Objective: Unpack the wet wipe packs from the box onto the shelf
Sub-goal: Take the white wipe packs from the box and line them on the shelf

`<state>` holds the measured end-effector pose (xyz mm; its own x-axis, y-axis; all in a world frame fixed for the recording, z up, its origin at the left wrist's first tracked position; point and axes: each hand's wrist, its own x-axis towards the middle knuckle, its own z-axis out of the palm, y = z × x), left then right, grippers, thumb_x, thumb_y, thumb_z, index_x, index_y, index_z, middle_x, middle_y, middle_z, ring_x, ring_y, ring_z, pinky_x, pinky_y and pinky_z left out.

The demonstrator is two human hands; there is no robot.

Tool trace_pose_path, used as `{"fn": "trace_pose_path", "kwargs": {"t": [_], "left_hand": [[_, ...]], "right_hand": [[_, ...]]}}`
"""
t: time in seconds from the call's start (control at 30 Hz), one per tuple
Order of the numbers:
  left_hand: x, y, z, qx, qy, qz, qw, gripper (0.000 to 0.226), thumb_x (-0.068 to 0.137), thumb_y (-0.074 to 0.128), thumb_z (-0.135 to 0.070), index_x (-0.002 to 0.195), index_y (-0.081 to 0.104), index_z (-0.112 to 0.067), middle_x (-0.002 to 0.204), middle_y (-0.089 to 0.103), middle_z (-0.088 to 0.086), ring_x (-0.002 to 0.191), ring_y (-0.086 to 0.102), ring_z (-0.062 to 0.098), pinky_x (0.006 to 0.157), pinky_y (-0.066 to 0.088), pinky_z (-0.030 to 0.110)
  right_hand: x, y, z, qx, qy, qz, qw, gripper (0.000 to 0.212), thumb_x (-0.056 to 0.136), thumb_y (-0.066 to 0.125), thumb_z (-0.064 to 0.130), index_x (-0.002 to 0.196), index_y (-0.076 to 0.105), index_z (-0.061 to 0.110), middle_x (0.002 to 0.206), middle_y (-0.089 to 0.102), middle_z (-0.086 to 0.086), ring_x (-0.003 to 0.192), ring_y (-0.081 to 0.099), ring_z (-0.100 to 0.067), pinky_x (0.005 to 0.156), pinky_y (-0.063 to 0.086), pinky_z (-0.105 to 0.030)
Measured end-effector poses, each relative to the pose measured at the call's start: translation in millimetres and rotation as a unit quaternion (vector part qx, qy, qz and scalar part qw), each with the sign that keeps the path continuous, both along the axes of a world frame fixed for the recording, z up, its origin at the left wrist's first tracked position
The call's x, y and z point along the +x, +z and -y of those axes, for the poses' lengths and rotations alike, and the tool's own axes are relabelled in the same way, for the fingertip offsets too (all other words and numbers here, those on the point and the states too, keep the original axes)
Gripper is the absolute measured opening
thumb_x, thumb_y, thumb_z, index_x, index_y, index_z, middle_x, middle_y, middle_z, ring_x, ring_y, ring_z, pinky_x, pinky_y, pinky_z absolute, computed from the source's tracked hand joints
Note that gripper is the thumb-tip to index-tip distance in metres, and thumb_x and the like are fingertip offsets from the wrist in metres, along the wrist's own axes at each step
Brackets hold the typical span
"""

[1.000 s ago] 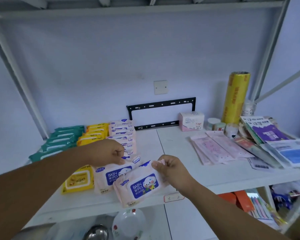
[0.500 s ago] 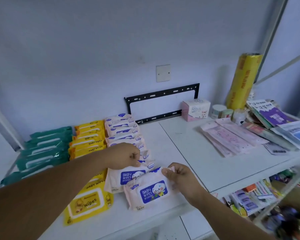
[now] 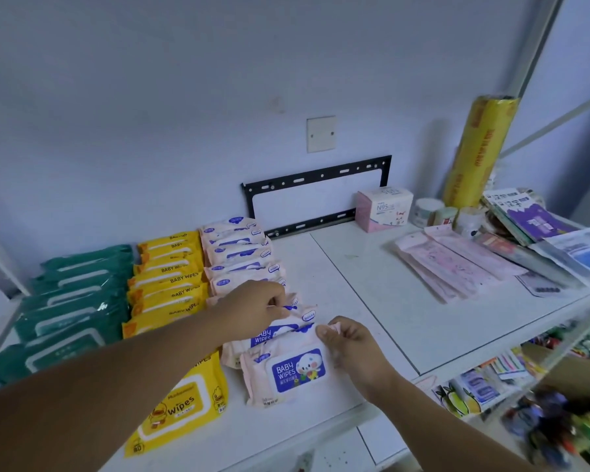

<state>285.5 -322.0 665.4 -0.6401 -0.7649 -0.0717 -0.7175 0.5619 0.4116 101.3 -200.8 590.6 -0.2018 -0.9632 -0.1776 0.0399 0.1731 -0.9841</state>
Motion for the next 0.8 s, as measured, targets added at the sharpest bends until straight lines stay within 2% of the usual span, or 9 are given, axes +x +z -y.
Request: {"fn": "trace_pose_path", "kwargs": {"t": [0.1,0.23,0.33,0.5,0.6,0.73,0.8], "left_hand": [[7,-5,-1,0.011,0.028,-0.004,1.0,0.014,0.095,0.066,-0.034,0.092,0.065,-0.021,0.089,0.069,-0.002,0.081,0.064,0.018,0.072,0.054,0.036],[15,-10,-6,0.0,0.052,-0.023,0.998,0.015,0.095,0.066,-0.034,0.091,0.066,-0.019,0.085,0.068,-0.001,0.077,0.063,0.018,0.06,0.044,0.028],[15,-9,-5,-0.006,0.059,-0.032,0.998,0.015,0.095,0.067,-0.034,0.092,0.066,-0.019,0.086,0.069,-0.001,0.079,0.065,0.019,0.064,0.049,0.032],[12,-5,-5,-0.013,0.059,-0.042,0.997,0.014,0.095,0.067,-0.033,0.092,0.067,-0.019,0.088,0.069,-0.001,0.081,0.064,0.017,0.072,0.054,0.037],[13,0,-2,-0.018,0.054,-0.046,0.997,0.015,0.095,0.066,-0.032,0.09,0.065,-0.019,0.087,0.068,-0.001,0.079,0.064,0.017,0.069,0.054,0.037],[12,1,-1,-0.019,0.054,-0.034,0.998,0.015,0.095,0.067,-0.033,0.091,0.065,-0.018,0.085,0.068,-0.002,0.076,0.062,0.016,0.064,0.049,0.031],[10,-2,-5,-0.007,0.048,-0.024,0.999,0.014,0.094,0.067,-0.033,0.093,0.066,-0.019,0.087,0.069,-0.002,0.079,0.063,0.017,0.066,0.051,0.031]], "right_hand": [[7,-1,1,0.007,0.011,-0.008,1.0,0.037,0.091,0.067,0.037,0.079,0.048,0.008,0.087,0.076,-0.017,0.089,0.077,-0.028,0.058,0.052,-0.025],[9,0,2,0.021,0.036,-0.016,0.999,0.045,0.094,0.066,0.037,0.093,0.052,-0.006,0.096,0.078,-0.014,0.091,0.077,-0.027,0.08,0.057,-0.045],[7,5,0,0.012,0.041,0.001,0.999,0.053,0.093,0.067,0.036,0.098,0.048,-0.013,0.102,0.072,-0.028,0.094,0.075,-0.036,0.082,0.052,-0.052],[1,9,-4,0.005,0.042,0.02,0.999,0.048,0.096,0.065,0.03,0.099,0.048,-0.013,0.102,0.075,-0.023,0.095,0.076,-0.033,0.093,0.051,-0.064],[-2,8,-5,0.004,0.038,0.019,0.999,0.046,0.095,0.067,0.031,0.094,0.048,-0.011,0.1,0.075,-0.022,0.095,0.076,-0.034,0.092,0.052,-0.063],[-1,10,-8,0.009,0.046,0.003,0.999,0.042,0.094,0.066,0.034,0.094,0.053,-0.006,0.096,0.078,-0.014,0.091,0.077,-0.029,0.09,0.057,-0.054],[4,9,-4,0.005,0.045,0.015,0.999,0.043,0.095,0.066,0.034,0.095,0.052,-0.007,0.097,0.078,-0.016,0.092,0.077,-0.031,0.089,0.056,-0.052]]}}
